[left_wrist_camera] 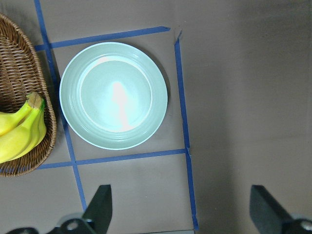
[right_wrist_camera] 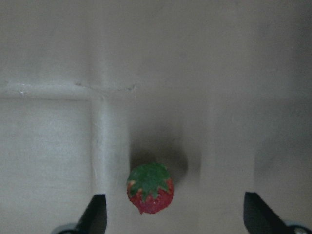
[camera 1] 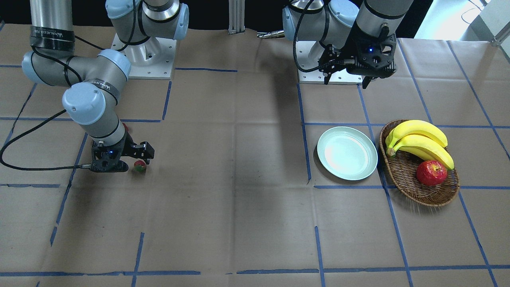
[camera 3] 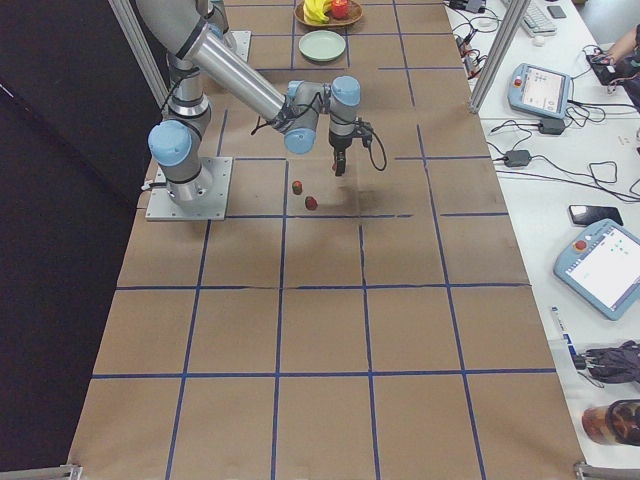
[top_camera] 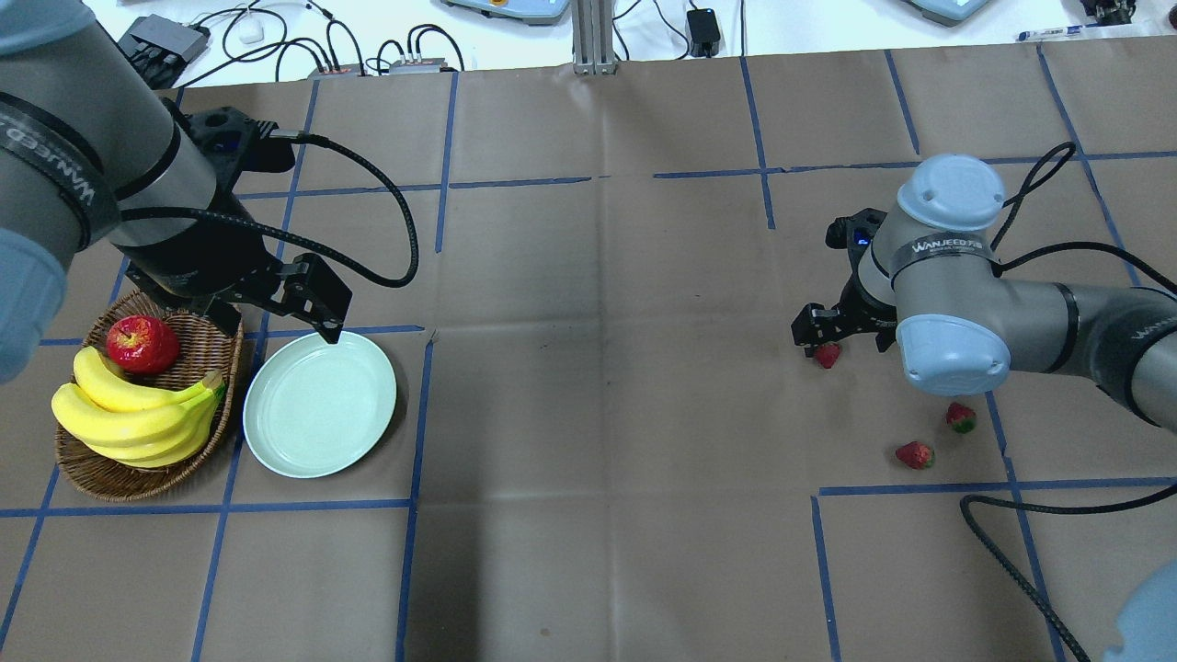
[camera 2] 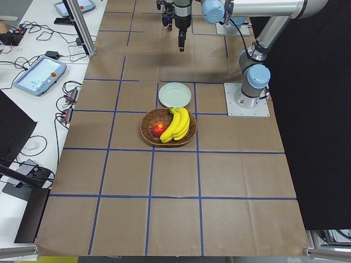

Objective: Collect all strawberries into plate
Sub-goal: 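Lower the right gripper and grasp the strawberry farthest from the robot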

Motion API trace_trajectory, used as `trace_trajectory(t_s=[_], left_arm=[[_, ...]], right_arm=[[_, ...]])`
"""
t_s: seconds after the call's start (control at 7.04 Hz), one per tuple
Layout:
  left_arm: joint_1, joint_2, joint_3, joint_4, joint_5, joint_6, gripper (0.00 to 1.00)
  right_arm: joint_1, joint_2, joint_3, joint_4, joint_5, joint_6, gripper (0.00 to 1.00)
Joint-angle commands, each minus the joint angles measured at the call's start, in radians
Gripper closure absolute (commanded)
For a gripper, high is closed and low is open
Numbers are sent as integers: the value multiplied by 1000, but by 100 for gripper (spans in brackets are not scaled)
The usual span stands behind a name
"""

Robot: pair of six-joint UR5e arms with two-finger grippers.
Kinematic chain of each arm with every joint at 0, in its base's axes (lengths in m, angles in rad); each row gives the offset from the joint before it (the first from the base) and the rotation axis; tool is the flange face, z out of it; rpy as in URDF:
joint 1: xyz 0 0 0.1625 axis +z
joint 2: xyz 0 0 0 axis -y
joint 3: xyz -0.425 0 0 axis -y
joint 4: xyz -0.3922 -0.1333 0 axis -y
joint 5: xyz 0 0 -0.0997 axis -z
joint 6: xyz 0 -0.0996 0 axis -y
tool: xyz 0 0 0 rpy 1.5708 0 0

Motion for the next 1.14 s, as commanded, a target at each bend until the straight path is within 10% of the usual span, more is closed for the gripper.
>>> trace_trajectory(t_s=[0.0, 0.57, 0.99], left_arm=[[0, 0, 0, 0, 0, -1, 0], [0, -3, 0, 3, -5, -1, 0], [0, -3, 0, 3, -6, -2, 0]], right_arm=[[1, 29, -1, -6, 10, -3, 12], [12, 29, -15, -4, 27, 0, 76], [18, 21, -38, 6, 33, 3, 90]])
